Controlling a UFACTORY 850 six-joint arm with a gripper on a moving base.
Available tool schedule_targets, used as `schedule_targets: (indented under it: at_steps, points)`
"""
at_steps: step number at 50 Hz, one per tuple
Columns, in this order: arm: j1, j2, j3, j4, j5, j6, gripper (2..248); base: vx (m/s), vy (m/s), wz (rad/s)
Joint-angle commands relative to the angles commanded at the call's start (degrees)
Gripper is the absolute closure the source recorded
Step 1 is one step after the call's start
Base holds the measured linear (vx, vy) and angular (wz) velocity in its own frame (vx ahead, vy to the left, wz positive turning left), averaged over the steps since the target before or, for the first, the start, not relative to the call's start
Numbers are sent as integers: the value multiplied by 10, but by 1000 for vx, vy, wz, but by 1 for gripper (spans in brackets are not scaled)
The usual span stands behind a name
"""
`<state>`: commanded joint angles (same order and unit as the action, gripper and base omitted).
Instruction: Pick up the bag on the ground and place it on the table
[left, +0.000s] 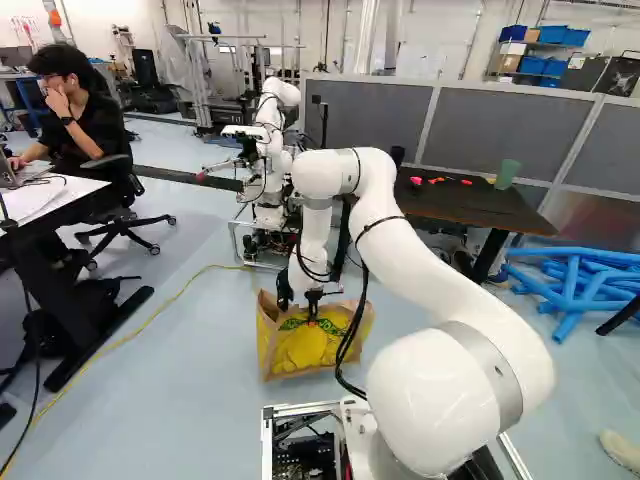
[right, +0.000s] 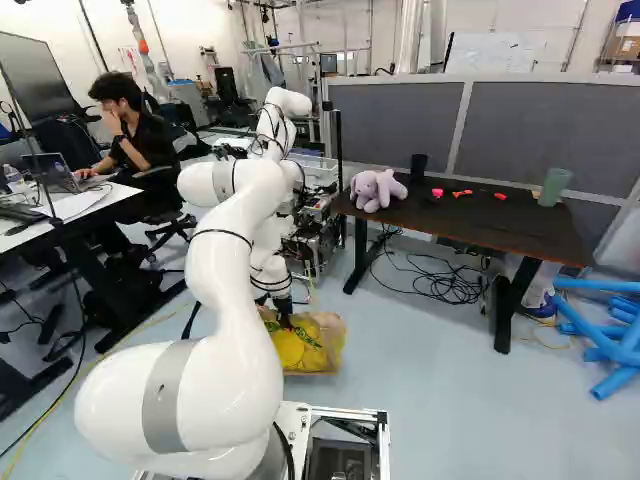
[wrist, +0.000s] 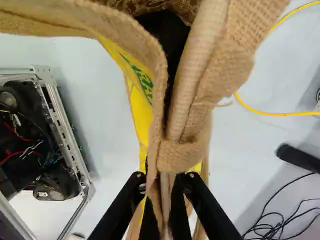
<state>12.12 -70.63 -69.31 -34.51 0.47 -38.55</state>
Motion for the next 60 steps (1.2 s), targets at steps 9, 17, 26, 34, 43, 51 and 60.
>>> schedule_targets:
  at_steps: [9,17,26,34,43,51,60]
  points:
    - [4,24,33,7,0,0,228,0,0,0]
    - [9,46,62,9,0,0,228,0,0,0]
    - [14,70,95,9,4,0,228,0,0,0]
    - [20,92,124,9,14,0,228,0,0,0]
    - [24,117,157,9,29,0,228,0,0,0]
    - [24,139,184,10,38,0,228,0,0,0]
    - [19,164,213,24,40,0,228,0,0,0]
